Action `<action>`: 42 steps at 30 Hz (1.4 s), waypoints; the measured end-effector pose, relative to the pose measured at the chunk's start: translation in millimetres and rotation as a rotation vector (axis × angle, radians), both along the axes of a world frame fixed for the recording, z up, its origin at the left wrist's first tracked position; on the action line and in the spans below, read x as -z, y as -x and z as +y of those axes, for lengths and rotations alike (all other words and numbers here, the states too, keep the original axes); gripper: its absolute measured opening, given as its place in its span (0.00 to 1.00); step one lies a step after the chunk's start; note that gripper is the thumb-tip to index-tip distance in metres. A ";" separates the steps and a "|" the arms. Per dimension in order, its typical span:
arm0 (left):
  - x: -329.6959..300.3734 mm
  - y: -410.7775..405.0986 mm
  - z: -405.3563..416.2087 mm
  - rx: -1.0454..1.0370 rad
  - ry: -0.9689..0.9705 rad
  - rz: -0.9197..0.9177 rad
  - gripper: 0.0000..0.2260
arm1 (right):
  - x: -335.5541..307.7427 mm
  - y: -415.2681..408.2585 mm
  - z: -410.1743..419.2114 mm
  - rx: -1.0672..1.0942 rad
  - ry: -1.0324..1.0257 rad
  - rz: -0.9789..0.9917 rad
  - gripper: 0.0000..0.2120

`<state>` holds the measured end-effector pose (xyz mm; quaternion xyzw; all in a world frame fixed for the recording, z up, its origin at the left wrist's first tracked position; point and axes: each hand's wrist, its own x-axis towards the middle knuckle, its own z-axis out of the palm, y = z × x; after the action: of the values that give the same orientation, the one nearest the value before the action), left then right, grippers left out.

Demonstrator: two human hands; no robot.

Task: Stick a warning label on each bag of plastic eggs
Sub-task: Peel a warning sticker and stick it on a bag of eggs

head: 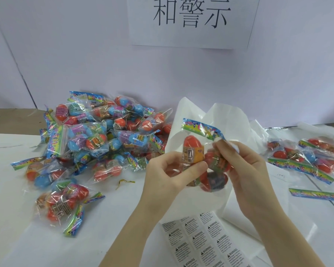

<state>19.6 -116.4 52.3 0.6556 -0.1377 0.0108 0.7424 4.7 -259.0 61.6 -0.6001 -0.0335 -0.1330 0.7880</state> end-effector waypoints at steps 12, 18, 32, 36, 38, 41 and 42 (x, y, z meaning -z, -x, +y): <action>-1.6 2.3 1.0 0.063 0.023 -0.016 0.09 | -1.9 2.2 1.2 -0.040 0.016 0.014 0.14; -1.5 -1.6 -2.6 -0.008 0.035 0.017 0.12 | -0.4 2.2 5.8 0.050 0.107 -0.016 0.12; 3.1 -1.2 2.1 0.060 -0.004 -0.126 0.05 | -4.8 2.7 3.1 0.195 0.025 -0.057 0.08; 0.1 -1.1 5.4 0.148 -0.030 -0.122 0.04 | -6.5 1.9 -2.5 0.175 -0.056 0.017 0.13; -1.0 -1.3 5.9 0.167 -0.027 -0.116 0.04 | -7.3 1.8 -1.6 0.130 -0.108 0.045 0.15; -0.7 -2.3 6.9 0.182 -0.002 -0.078 0.08 | -8.8 1.7 -2.1 0.044 -0.289 0.082 0.17; -0.7 -2.8 7.5 0.184 0.013 -0.066 0.09 | -9.8 1.8 -4.0 0.026 -0.359 0.084 0.17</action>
<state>22.5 -108.8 53.1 0.6347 -0.2217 -0.0349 0.7395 2.8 -263.0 71.4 -0.4555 0.0318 -0.1219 0.8813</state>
